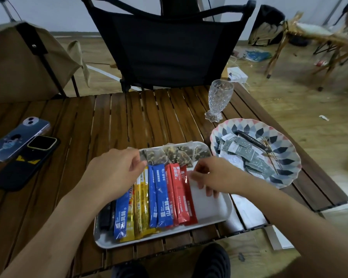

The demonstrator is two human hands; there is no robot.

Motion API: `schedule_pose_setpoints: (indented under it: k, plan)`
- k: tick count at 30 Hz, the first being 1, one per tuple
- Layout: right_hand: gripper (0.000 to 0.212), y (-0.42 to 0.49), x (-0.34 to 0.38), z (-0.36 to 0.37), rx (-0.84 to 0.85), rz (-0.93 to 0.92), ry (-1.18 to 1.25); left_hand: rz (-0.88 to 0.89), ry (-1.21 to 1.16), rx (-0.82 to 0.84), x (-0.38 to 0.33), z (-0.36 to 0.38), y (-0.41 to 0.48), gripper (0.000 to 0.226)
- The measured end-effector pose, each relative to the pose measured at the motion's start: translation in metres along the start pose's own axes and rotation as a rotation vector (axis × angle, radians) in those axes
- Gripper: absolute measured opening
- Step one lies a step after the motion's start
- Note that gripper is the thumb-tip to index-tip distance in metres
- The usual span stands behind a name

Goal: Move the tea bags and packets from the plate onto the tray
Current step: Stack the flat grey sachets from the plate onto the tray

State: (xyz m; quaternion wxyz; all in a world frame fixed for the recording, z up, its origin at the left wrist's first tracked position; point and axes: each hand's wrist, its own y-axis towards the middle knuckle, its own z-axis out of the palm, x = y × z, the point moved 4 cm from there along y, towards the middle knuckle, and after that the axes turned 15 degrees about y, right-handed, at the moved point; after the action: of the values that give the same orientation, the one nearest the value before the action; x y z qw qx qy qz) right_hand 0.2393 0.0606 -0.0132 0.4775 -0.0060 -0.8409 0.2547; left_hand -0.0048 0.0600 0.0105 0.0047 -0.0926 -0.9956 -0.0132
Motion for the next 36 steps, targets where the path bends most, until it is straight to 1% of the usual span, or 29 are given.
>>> schedule_pose_setpoints:
  k: [4, 9, 12, 14, 16, 18, 21, 24, 25, 27, 29, 33, 36]
  plan:
    - [0.025, -0.002, -0.002, -0.050, -0.230, -0.051, -0.125, 0.006, 0.013, 0.018, -0.005, 0.000, 0.001, 0.030]
    - [0.031, 0.002, -0.028, -0.112, -0.558, -0.096, -0.393, 0.020, 0.023, 0.022, -0.014, -0.001, 0.001, 0.029]
    - [0.016, 0.006, -0.044, -0.132, -0.747, -0.143, -0.389, 0.020, 0.025, 0.020, -0.019, -0.001, 0.003, 0.030]
    - [0.018, 0.011, -0.051, -0.138, -0.838, -0.174, -0.439, 0.023, 0.013, 0.023, -0.022, -0.002, 0.005, 0.030]
    - [0.022, 0.017, -0.056, -0.142, -0.866, -0.165, -0.514, 0.024, 0.017, 0.028, -0.025, -0.001, 0.006, 0.030]
    - [0.024, 0.023, -0.063, -0.144, -0.848, -0.146, -0.538, 0.023, 0.032, 0.027, -0.026, 0.001, 0.006, 0.030]
    - [0.021, 0.023, -0.070, -0.144, -0.807, -0.104, -0.475, 0.025, 0.033, 0.037, -0.027, 0.003, 0.008, 0.029]
    - [0.015, 0.021, -0.073, -0.148, -0.830, -0.089, -0.384, 0.029, 0.032, 0.030, -0.028, 0.003, 0.009, 0.029]
    - [0.016, 0.021, -0.074, -0.150, -0.843, -0.081, -0.340, 0.029, 0.037, 0.027, -0.027, 0.003, 0.009, 0.029]
    - [0.025, 0.023, -0.077, -0.152, -0.850, -0.062, -0.269, 0.028, 0.042, 0.024, -0.027, 0.004, 0.009, 0.029]
    - [0.031, 0.024, -0.078, -0.153, -0.839, -0.048, -0.241, 0.030, 0.044, 0.017, -0.027, 0.003, 0.009, 0.029]
    - [0.021, 0.016, -0.068, -0.152, -0.866, -0.080, -0.269, 0.026, 0.035, 0.008, -0.026, -0.001, 0.007, 0.029]
    - [0.009, 0.007, -0.044, -0.142, -0.850, -0.184, -0.163, 0.008, 0.004, 0.004, -0.024, -0.004, 0.006, 0.030]
